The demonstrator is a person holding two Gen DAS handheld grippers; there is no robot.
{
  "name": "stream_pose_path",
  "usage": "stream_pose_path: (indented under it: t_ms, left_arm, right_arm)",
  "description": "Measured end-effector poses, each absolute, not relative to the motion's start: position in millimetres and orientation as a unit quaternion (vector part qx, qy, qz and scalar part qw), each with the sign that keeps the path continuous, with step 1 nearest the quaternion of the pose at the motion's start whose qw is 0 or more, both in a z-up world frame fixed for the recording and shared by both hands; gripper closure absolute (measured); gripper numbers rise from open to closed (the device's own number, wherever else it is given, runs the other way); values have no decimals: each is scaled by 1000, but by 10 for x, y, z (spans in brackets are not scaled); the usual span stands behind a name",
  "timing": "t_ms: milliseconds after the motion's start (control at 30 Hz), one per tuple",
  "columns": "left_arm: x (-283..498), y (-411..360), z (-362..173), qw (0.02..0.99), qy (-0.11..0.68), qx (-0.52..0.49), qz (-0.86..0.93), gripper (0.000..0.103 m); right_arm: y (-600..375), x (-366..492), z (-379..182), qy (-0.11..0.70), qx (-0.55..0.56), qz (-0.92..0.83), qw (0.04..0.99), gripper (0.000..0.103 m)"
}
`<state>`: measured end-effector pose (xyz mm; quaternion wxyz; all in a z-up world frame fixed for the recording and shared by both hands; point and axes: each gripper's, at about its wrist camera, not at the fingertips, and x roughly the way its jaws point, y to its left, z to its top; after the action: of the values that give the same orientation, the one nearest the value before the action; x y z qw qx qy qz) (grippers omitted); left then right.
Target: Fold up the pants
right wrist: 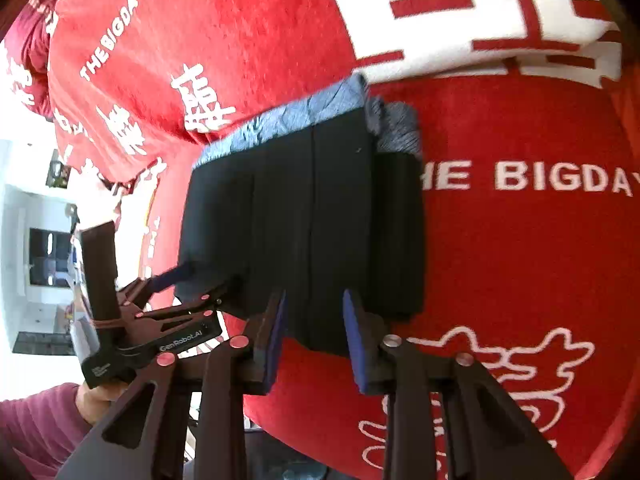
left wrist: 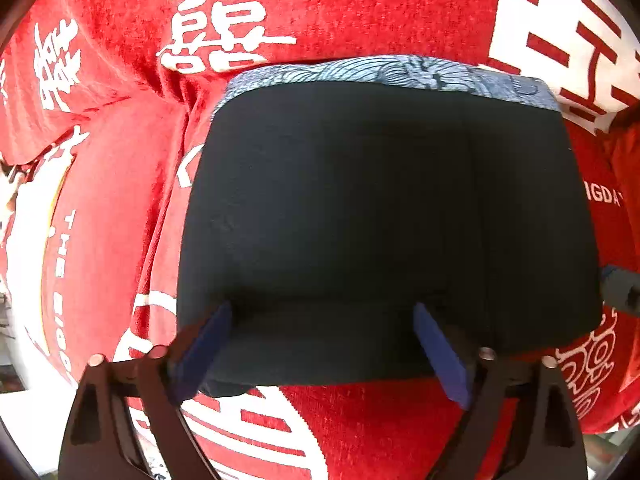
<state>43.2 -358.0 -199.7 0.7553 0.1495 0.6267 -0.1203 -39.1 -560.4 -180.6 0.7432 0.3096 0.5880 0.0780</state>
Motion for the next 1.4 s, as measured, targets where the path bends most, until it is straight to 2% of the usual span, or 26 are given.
stream_pose_path:
  t_ms: [133,767,933,1100,1200,1400]
  left_arm:
    - [419,-3568,-1995,756,625,147,-126,8]
    - [767,-3418,-1874,746,638,139,-132,8]
    - [981,-3287,-1771,757,629,125,-123,8]
    - [1187,-3179,-1780,764,621,134,-112,8]
    - [1277,-3088,-1795,766,620,130,-105,8]
    - [1388,-2936,-1919,742,651,84,-135,8]
  right_arm:
    - [-5572,-369,-2002,604,306,72,733,69]
    - [-5633,-444,-2003,602,327,58,726,68]
    - [-5612,-428,-1983,606,324,59,724,62]
    - [-5613,-411,-1967,605,333,48,721,59]
    - [-5649,-406,-1951,607,330,27,723,49]
    - [-5793,-393,-1981,612,334,3,718,48]
